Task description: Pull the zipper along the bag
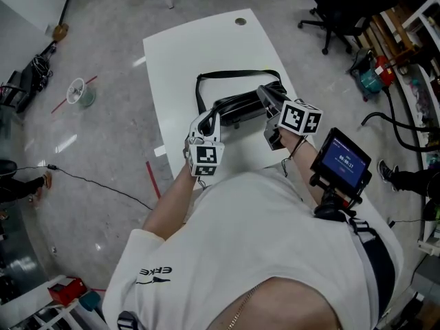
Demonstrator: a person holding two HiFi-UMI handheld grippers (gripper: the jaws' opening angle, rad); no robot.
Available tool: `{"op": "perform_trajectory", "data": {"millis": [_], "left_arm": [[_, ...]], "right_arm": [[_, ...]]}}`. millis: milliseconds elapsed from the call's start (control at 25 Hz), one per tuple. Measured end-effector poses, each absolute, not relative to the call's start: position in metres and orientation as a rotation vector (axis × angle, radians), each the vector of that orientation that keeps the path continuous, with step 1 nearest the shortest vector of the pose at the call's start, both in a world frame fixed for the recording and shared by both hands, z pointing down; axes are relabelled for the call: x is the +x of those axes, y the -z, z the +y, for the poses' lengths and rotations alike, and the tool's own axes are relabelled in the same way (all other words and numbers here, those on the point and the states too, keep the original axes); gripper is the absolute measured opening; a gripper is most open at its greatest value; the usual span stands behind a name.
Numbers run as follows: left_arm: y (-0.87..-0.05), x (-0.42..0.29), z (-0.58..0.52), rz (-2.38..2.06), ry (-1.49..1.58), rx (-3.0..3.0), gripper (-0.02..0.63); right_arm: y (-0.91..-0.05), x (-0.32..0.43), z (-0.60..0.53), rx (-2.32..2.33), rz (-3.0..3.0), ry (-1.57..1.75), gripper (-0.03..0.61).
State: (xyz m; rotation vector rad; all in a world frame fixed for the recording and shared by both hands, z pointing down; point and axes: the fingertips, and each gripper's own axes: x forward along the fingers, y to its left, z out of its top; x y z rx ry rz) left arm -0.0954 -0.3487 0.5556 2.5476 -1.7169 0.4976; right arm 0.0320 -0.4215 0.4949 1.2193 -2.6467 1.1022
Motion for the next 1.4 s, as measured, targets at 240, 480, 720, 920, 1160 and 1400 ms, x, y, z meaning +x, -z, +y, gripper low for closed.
{"op": "perform_trajectory", "data": {"millis": [240,480,720,920,1160,1400], "left_arm": [[-0.572,-0.092,-0.333,-1.599,-0.55,2.602,0.012],[-0.589,-0.074,-0.336,-1.502,-0.703,2.671,0.062],[-0.59,-0.068,-0.339,-1.537,-0.75,2.699,0.055],[-0.589,-0.063,-0.341,-1.535,-0.748,2.702,0.052],[-0.589,-0.056,-0.343,-1.521,-0.746,2.71,0.052],[-0.59,-0.051,-0.345,-1.522,-0.735,2.712,0.052]], "right_arm": [[-0.496,0.036,-0.423,1.231,-2.635,-1.097,0.012],[-0.497,0.04,-0.424,1.244,-2.613,-1.069,0.012],[-0.504,0.043,-0.425,1.248,-2.588,-1.03,0.012],[-0.501,0.034,-0.421,1.214,-2.582,-0.986,0.012],[-0.503,0.02,-0.415,1.159,-2.593,-0.976,0.012],[-0.506,0.022,-0.416,1.163,-2.581,-0.946,0.012]]}}
